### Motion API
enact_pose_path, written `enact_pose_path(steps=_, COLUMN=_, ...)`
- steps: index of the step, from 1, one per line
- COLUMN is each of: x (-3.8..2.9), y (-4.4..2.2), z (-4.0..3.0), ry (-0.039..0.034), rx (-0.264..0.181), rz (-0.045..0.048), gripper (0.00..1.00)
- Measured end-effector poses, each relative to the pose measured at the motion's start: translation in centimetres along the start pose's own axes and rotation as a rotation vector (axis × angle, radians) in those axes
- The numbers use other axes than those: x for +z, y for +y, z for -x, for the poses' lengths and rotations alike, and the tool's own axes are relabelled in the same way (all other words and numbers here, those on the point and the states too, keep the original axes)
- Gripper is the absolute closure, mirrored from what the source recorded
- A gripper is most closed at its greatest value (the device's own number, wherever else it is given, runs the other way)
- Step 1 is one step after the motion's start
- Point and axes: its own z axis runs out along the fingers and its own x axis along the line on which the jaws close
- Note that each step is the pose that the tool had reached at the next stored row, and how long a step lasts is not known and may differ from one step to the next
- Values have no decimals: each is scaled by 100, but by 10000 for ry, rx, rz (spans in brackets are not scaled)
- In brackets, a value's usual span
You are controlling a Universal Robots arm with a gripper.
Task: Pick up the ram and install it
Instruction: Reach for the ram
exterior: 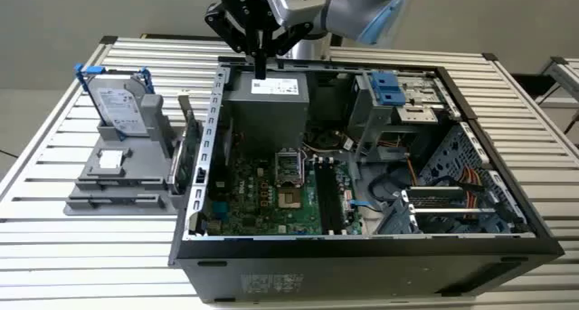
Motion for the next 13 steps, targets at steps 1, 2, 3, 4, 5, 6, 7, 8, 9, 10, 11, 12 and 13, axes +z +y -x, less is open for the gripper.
enact_pose_path(steps=1, x=0, y=0, z=0, ry=0, rx=0, rz=0, gripper=100)
enact_pose_path(steps=2, x=0, y=0, z=0, ry=0, rx=0, rz=0, gripper=100)
enact_pose_path(steps=3, x=0, y=0, z=0, ry=0, rx=0, rz=0, gripper=100)
enact_pose_path(steps=4, x=0, y=0, z=0, ry=0, rx=0, rz=0, gripper=100)
enact_pose_path(steps=5, x=0, y=0, z=0, ry=0, rx=0, rz=0, gripper=100)
enact_pose_path(steps=6, x=0, y=0, z=0, ry=0, rx=0, rz=1, gripper=100)
enact_pose_path(steps=7, x=0, y=0, z=0, ry=0, rx=0, rz=0, gripper=100)
enact_pose_path(steps=8, x=0, y=0, z=0, ry=0, rx=0, rz=0, gripper=100)
enact_pose_path(steps=9, x=0, y=0, z=0, ry=0, rx=0, rz=0, gripper=100)
enact_pose_path(steps=10, x=0, y=0, z=0, ry=0, rx=0, rz=0, gripper=100)
enact_pose_path(steps=11, x=0, y=0, z=-1, ry=0, rx=0, rz=0, gripper=100)
enact_pose_path(steps=12, x=0, y=0, z=-1, ry=0, rx=-1, rz=0, gripper=100)
enact_pose_path(steps=13, x=0, y=0, z=-2, ry=0, rx=-1, rz=0, gripper=100)
